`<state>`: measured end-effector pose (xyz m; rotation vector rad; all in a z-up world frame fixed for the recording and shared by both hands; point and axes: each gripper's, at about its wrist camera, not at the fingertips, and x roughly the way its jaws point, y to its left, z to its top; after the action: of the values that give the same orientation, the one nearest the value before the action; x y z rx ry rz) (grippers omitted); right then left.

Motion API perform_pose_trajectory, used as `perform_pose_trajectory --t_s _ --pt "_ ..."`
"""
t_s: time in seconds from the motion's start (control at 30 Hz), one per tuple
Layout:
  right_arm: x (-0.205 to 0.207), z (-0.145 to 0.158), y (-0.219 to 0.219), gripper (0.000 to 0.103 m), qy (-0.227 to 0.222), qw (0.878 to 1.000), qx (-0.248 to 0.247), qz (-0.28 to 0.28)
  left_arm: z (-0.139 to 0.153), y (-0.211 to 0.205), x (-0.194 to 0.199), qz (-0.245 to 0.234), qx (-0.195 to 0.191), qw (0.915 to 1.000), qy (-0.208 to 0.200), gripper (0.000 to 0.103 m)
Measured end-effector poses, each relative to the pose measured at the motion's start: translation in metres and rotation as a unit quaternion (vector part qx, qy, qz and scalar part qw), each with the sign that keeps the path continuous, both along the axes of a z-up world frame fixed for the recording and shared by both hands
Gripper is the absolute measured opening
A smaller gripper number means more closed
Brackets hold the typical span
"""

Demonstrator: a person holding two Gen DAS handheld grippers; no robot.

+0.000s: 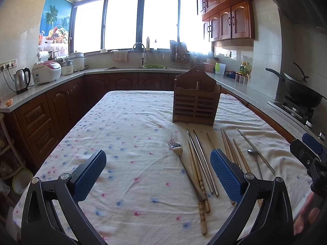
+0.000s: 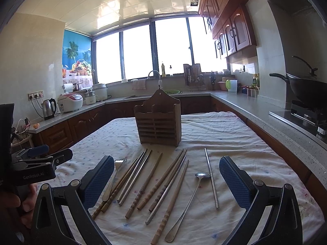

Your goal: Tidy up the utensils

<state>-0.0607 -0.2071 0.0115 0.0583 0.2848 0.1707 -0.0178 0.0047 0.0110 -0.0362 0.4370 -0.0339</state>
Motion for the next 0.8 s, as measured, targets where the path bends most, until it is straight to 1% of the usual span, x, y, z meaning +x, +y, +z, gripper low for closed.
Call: perform_pose_trajectory --t_s 0.4,0.67,0.8 --pt "0.001 -0.001 0.001 0.103 0.005 1.0 0.003 0.002 -0.003 -0.001 0.005 -0.003 -0.005 1.0 0.008 0.103" --pt "0.007 -0.003 -0.002 0.103 0.02 1.0 0.012 0.005 -0.01 0.002 0.016 -0.01 -0.025 0.999 0.035 0.103" --pt "0.012 -0.004 -0.002 0.103 0.035 0.999 0.013 0.009 -0.015 0.002 0.028 -0.016 -0.033 0.9976 0.059 0.103"
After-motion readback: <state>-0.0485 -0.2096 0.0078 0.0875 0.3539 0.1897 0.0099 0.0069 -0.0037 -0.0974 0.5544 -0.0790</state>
